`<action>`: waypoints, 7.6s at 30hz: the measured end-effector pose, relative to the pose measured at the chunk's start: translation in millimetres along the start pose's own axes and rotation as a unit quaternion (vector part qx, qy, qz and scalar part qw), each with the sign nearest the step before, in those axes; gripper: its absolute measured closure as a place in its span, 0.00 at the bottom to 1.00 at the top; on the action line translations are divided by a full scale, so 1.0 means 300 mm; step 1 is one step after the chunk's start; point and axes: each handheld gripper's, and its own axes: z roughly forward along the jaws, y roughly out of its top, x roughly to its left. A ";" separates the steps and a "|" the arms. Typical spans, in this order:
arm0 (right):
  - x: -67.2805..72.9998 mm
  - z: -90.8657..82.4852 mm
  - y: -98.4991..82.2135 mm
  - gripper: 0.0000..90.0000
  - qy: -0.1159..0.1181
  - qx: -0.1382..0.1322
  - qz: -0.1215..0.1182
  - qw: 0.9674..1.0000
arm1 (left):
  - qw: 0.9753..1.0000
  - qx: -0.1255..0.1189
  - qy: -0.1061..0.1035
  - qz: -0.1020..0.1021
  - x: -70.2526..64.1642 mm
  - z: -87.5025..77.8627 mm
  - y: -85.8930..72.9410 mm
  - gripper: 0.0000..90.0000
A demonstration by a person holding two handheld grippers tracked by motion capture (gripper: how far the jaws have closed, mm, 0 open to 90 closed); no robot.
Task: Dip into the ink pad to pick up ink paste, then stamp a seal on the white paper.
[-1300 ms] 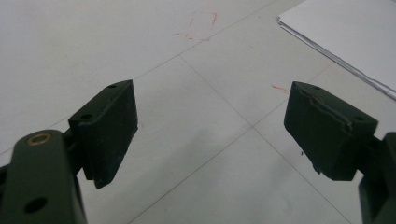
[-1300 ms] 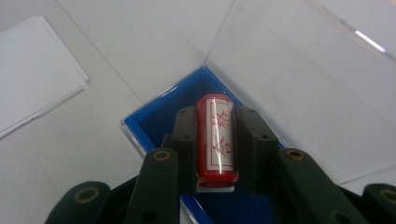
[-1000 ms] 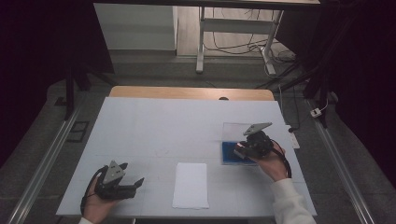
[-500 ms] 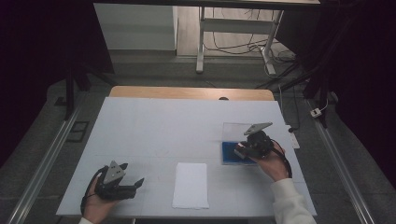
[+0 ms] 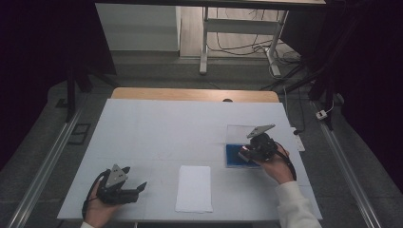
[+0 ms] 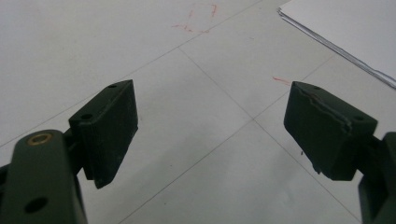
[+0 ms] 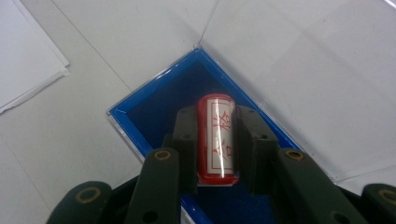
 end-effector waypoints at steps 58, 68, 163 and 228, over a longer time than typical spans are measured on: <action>-0.032 -0.105 0.002 0.78 -0.041 -0.023 0.031 0.998 | 1.000 0.001 0.005 -0.001 0.002 -0.003 -0.003 0.20; -0.042 -0.068 -0.010 0.78 -0.042 -0.007 0.040 0.998 | 1.000 0.000 0.006 0.001 -0.001 -0.003 -0.003 0.20; -0.059 -0.117 -0.018 0.78 -0.011 -0.061 0.094 0.994 | 1.000 -0.002 0.009 -0.001 0.000 -0.010 -0.007 0.20; 0.196 -0.095 0.135 0.78 0.086 -0.095 -0.024 0.991 | 1.000 -0.003 0.009 -0.007 -0.002 -0.010 -0.009 0.20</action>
